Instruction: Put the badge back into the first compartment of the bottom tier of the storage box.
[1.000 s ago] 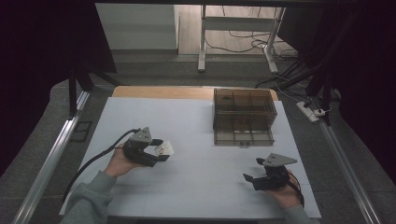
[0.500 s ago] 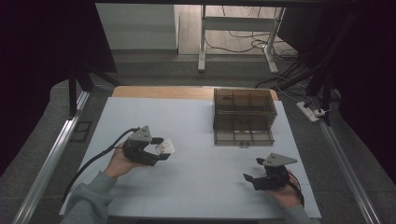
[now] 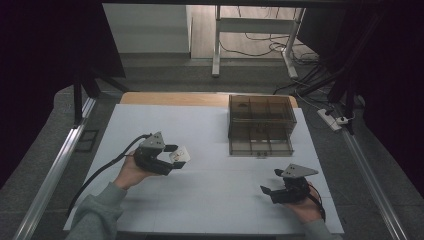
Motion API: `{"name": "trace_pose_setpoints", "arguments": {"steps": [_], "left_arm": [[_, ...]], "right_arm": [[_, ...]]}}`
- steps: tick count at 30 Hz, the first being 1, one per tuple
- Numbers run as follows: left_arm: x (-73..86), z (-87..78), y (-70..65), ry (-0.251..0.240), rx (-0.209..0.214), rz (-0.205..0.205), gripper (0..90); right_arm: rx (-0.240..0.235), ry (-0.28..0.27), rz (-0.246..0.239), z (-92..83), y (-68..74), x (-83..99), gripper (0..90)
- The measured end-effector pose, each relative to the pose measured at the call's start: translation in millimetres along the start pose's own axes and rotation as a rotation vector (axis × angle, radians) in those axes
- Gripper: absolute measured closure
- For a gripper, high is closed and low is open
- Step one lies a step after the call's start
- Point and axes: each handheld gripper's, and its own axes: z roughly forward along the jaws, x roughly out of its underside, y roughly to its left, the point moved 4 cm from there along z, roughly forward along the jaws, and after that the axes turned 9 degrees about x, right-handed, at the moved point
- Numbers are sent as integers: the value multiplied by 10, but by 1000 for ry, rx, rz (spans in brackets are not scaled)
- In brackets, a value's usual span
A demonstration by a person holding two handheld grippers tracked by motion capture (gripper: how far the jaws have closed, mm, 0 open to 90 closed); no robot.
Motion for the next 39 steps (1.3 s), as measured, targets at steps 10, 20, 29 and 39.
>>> {"name": "trace_pose_setpoints", "arguments": {"steps": [10,20,29,39], "left_arm": [[-217,50,-14,-6,-4,8,326],[-292,187,-15,6,0,0,326],[-395,302,2,-5,-14,8,326],[-527,493,-7,-9,-5,25,326]], "right_arm": [[-10,-23,13,-44,-13,-12,168],[-19,-37,16,-55,2,-31,169],[-18,-33,21,-42,-4,-21,169],[-16,-28,17,-39,-17,-12,170]]}}
